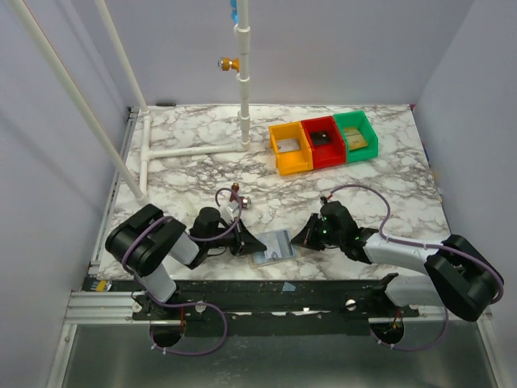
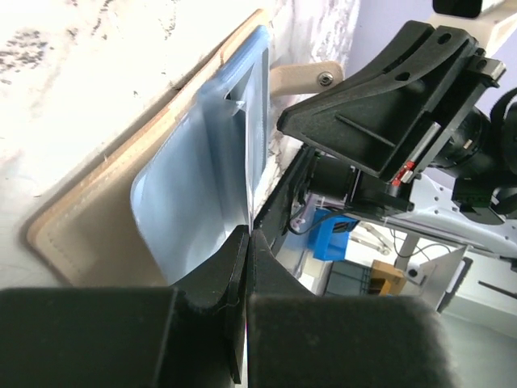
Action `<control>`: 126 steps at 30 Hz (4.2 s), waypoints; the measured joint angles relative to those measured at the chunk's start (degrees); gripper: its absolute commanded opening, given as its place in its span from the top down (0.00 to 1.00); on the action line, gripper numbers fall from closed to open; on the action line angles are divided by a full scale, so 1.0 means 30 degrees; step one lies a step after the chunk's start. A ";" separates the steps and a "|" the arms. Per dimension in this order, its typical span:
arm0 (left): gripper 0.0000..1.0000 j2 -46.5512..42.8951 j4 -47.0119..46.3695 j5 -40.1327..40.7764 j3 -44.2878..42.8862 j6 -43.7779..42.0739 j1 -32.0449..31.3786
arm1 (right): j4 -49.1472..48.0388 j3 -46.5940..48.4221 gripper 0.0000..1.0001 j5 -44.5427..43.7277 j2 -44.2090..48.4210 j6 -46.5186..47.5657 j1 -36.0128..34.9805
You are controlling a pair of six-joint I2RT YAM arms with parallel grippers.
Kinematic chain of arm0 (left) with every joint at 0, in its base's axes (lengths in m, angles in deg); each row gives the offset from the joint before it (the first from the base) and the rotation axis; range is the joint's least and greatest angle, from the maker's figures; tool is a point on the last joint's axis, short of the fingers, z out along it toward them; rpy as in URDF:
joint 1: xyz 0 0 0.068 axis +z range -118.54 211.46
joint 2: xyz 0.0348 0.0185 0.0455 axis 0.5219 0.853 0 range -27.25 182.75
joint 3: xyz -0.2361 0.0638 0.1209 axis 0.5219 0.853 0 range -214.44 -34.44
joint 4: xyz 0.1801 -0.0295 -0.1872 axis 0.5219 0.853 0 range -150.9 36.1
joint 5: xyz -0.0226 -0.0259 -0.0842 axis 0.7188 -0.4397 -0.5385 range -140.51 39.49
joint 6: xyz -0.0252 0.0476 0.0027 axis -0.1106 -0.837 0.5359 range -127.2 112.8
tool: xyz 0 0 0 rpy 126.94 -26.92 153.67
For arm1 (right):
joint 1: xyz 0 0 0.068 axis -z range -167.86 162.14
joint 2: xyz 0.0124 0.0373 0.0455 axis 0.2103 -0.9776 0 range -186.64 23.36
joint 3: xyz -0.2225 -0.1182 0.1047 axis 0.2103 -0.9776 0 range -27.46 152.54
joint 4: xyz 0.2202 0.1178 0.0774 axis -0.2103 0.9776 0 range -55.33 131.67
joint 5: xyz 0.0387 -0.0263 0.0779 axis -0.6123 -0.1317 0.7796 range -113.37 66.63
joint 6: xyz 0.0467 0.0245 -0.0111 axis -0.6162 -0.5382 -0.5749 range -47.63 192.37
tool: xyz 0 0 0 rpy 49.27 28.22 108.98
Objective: Take the credit cards out of the card holder
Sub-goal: Remove the credit card from the card holder, then place the credit card in the storage box.
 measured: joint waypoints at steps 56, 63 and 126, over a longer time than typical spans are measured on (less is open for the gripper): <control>1.00 -0.9260 2.2826 0.6929 -0.6207 -0.9755 -0.0364 | 0.2732 0.3832 0.99 -0.3745 -0.3177 0.0430 -0.2557; 1.00 -1.0608 2.5573 0.8357 -0.8306 -1.1380 -0.0364 | 0.4022 0.4226 0.99 -0.4073 -0.2820 0.0590 -0.2557; 1.00 1.1475 2.9441 2.3511 -3.8628 -3.5700 -0.4393 | 2.1260 1.1548 0.00 -1.6021 1.0193 -0.0430 -0.2499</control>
